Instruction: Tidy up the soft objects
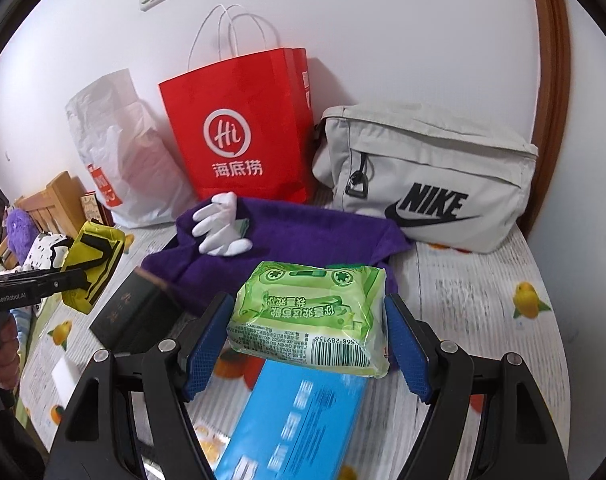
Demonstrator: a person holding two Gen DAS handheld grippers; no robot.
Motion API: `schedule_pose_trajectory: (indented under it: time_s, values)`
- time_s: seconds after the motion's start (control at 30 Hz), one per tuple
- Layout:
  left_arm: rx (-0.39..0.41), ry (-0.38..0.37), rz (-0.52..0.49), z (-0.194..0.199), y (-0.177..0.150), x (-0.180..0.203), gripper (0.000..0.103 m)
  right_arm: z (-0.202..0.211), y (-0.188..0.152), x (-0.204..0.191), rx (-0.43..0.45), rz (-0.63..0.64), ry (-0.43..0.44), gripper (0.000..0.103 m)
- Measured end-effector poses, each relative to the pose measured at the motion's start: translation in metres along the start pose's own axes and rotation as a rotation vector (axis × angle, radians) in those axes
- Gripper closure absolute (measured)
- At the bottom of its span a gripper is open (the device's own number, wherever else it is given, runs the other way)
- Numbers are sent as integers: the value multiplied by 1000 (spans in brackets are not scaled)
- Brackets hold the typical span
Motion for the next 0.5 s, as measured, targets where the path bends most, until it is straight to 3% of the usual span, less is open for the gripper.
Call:
schedule_pose_trajectory:
  time_s: [0.5]
  values:
    - [-66,-25,0,-69,37,-7,62,-95,21,-1,-102,36,39,27]
Point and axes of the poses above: each gripper's, at about its wrist camera, not at the fingertips, and z roughly against the way its jaws point, x to its right, y to its top, the point moved 5 cm from there along -z, roughly the way its jaws point, and after that the axes turned 7 degrees about -y, right-handed, at the moved point
